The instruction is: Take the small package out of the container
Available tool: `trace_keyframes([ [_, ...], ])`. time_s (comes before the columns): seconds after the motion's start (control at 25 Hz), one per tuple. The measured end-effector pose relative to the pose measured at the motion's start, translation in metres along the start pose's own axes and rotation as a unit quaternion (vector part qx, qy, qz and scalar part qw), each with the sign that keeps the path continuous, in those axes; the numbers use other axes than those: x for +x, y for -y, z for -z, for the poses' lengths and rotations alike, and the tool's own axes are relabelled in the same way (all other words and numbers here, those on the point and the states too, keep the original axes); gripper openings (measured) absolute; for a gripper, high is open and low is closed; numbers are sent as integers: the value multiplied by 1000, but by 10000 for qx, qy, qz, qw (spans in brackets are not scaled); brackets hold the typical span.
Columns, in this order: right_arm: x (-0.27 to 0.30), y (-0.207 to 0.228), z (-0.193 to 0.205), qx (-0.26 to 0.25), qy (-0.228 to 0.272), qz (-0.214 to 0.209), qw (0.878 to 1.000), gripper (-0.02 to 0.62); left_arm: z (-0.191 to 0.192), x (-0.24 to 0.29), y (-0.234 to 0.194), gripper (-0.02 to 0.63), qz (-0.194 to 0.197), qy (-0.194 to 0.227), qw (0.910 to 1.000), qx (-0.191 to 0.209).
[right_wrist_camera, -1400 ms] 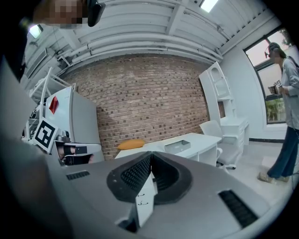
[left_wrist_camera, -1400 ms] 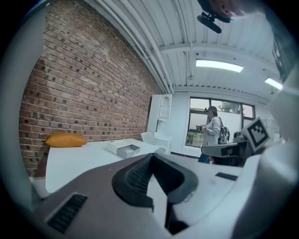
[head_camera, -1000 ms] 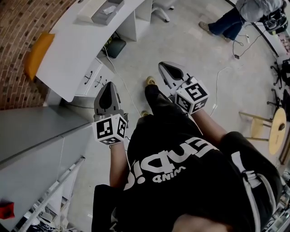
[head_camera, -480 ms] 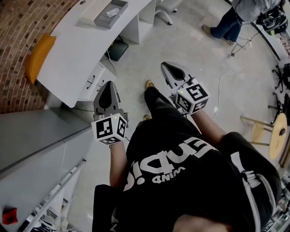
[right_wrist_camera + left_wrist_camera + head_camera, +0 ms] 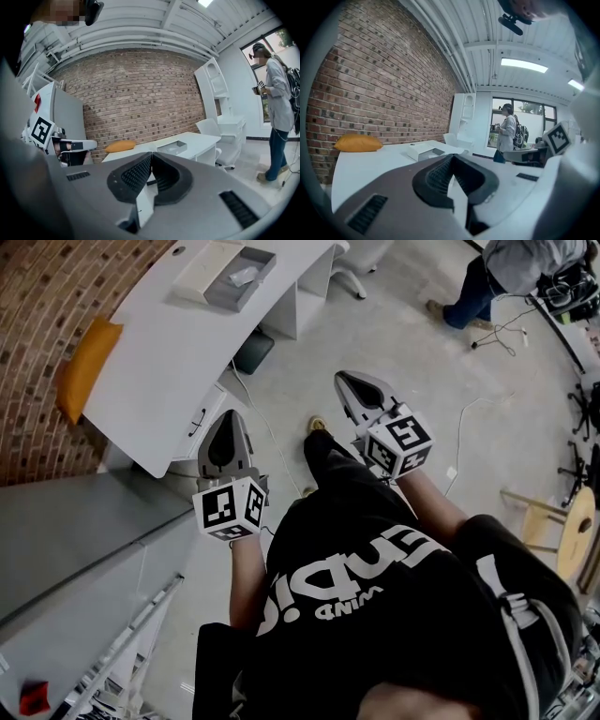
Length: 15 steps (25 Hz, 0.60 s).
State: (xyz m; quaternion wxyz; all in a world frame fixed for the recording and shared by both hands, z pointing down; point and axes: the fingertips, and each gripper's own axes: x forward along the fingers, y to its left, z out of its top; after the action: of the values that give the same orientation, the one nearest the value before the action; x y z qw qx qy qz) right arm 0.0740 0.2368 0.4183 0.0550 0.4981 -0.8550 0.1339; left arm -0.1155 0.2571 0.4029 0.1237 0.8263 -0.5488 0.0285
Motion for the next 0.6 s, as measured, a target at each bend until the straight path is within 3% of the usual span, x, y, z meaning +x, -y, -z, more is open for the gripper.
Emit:
trace_keyframes([
  [0.6, 74, 45, -38, -33, -97, -107, 9999, 0, -31, 83, -27, 7, -57, -19, 9999, -88],
])
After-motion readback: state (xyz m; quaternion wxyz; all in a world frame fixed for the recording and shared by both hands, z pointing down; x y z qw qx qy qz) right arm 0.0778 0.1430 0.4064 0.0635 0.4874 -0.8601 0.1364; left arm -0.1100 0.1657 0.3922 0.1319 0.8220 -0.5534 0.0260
